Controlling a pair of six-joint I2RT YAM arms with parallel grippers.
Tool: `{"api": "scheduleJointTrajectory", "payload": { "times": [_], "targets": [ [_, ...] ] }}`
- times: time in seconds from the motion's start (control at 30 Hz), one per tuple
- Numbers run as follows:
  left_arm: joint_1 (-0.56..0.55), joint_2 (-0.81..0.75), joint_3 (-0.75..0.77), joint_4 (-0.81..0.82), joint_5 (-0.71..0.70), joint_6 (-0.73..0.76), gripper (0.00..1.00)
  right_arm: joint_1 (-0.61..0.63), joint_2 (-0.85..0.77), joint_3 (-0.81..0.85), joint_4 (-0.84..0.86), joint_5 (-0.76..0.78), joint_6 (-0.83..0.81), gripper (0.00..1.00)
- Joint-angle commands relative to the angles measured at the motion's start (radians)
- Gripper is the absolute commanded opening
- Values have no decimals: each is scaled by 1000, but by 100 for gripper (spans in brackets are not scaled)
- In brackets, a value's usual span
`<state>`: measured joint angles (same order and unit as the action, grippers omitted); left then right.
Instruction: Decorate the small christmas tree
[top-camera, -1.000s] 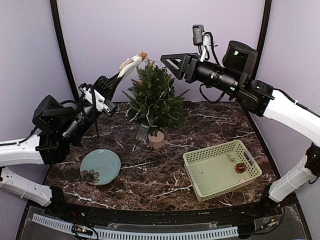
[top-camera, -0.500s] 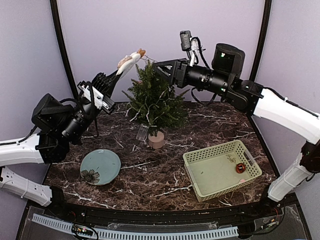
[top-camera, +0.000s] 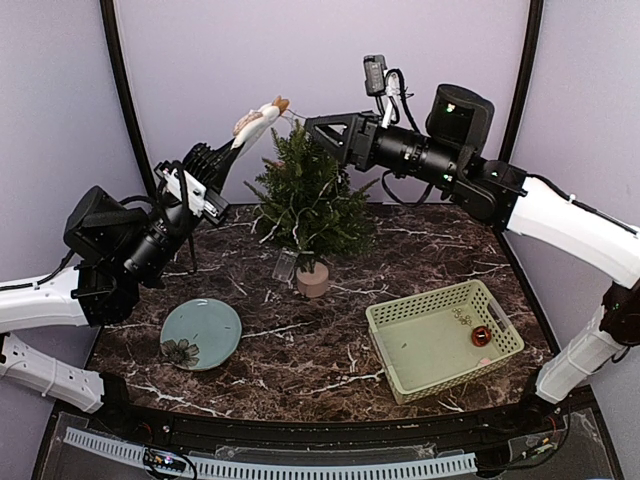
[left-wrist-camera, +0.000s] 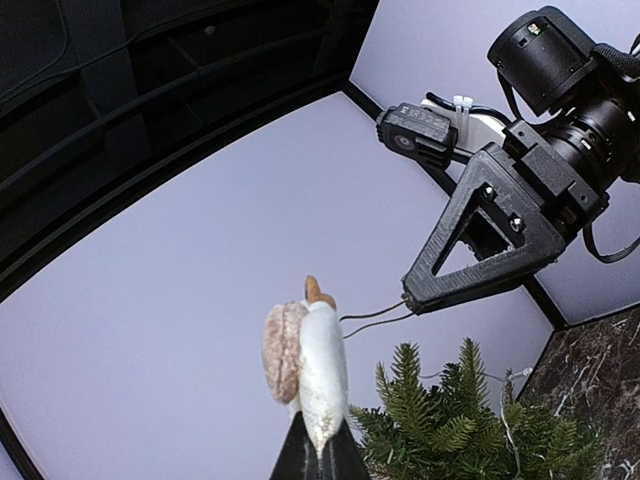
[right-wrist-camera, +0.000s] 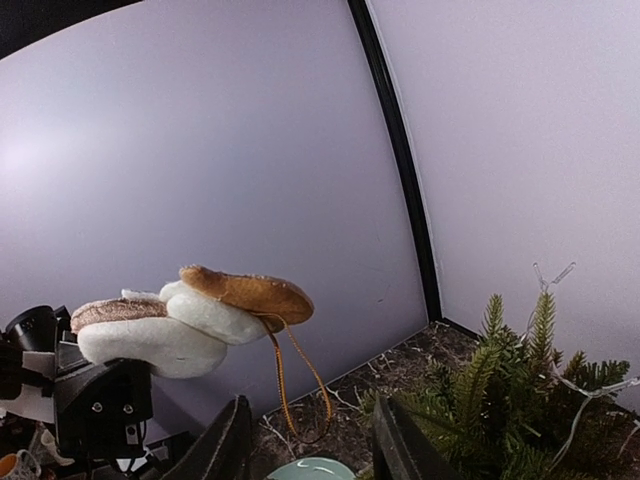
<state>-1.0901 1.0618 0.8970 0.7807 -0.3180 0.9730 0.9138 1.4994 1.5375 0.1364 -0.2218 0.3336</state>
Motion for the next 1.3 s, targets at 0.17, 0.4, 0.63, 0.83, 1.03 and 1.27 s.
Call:
{"api": "scheduleJointTrajectory", "payload": {
  "times": [0.17,0.4,0.63,0.83,1.03,1.27],
  "targets": [
    [7,1,10,27,11,-20,0,-16,3,21,67,-35,5,17],
    [12,10,7,23,10,-20,0,-23,19,29,68,-50,3,0],
    [12,6,-5,12,1,-25,0,-24,40,50,41,-17,6,0],
    [12,8,-12,3,-9,-29,0,-24,49,56,31,2,7,0],
    [17,30,-11,12,-23,-25,0,-23,48,51,27,43,0,0],
    [26,42,-6,8,-37,-34,0,-25,62,55,4,74,-10,0]
  ]
}}
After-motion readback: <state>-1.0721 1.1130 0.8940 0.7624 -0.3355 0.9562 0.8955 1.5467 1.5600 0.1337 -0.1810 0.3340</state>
